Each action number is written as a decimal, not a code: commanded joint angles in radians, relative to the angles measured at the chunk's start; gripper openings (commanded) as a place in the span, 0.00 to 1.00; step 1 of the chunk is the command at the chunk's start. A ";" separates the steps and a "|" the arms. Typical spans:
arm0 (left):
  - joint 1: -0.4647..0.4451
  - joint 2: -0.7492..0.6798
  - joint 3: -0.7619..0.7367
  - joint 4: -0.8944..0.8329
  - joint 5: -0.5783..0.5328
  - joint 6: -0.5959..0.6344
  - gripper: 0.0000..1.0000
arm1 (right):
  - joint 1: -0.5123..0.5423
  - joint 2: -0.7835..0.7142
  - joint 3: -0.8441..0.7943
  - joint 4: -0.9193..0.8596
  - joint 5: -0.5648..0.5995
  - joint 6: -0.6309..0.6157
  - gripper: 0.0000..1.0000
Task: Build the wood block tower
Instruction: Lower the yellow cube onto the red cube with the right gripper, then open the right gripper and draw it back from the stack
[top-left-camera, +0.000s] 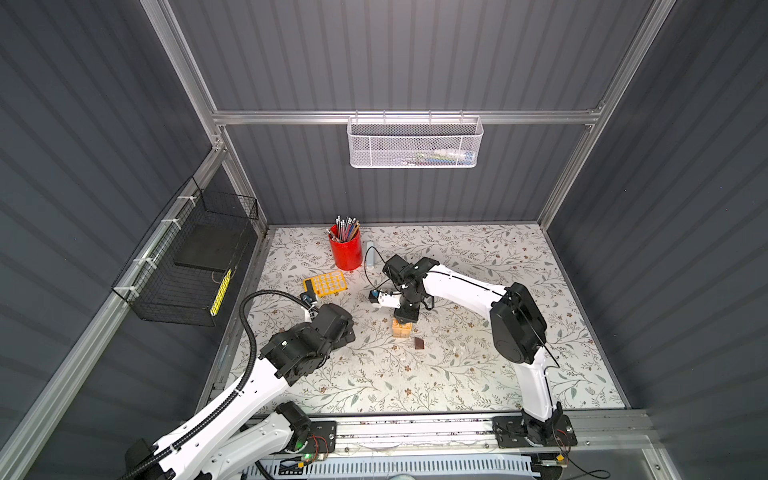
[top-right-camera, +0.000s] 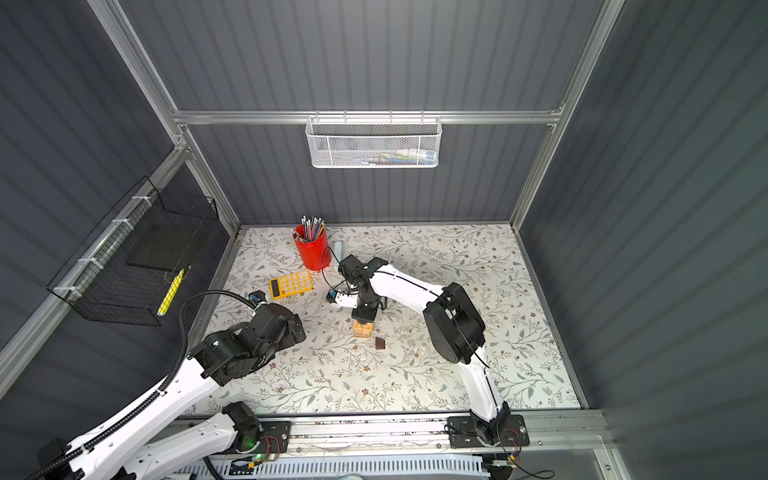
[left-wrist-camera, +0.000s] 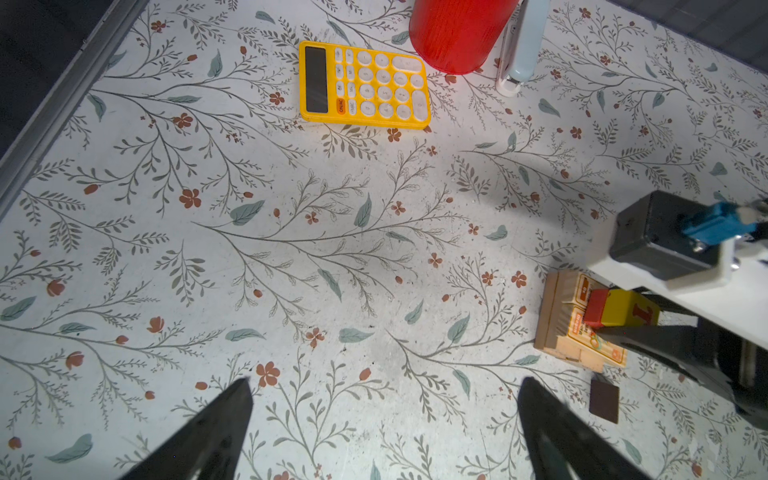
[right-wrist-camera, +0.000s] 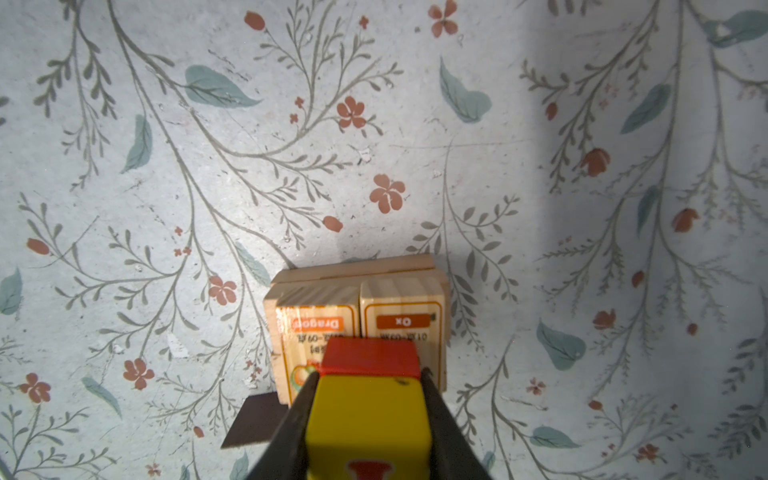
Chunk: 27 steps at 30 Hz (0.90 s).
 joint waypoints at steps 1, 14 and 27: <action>-0.004 -0.002 0.005 -0.029 -0.020 -0.015 1.00 | -0.005 -0.005 0.018 -0.022 0.017 -0.027 0.37; -0.003 0.017 0.033 -0.029 -0.009 -0.011 0.99 | -0.008 -0.222 -0.078 0.102 -0.035 0.073 0.68; -0.006 0.062 0.053 0.026 0.096 0.036 1.00 | -0.027 -0.659 -0.561 0.368 0.156 0.760 0.84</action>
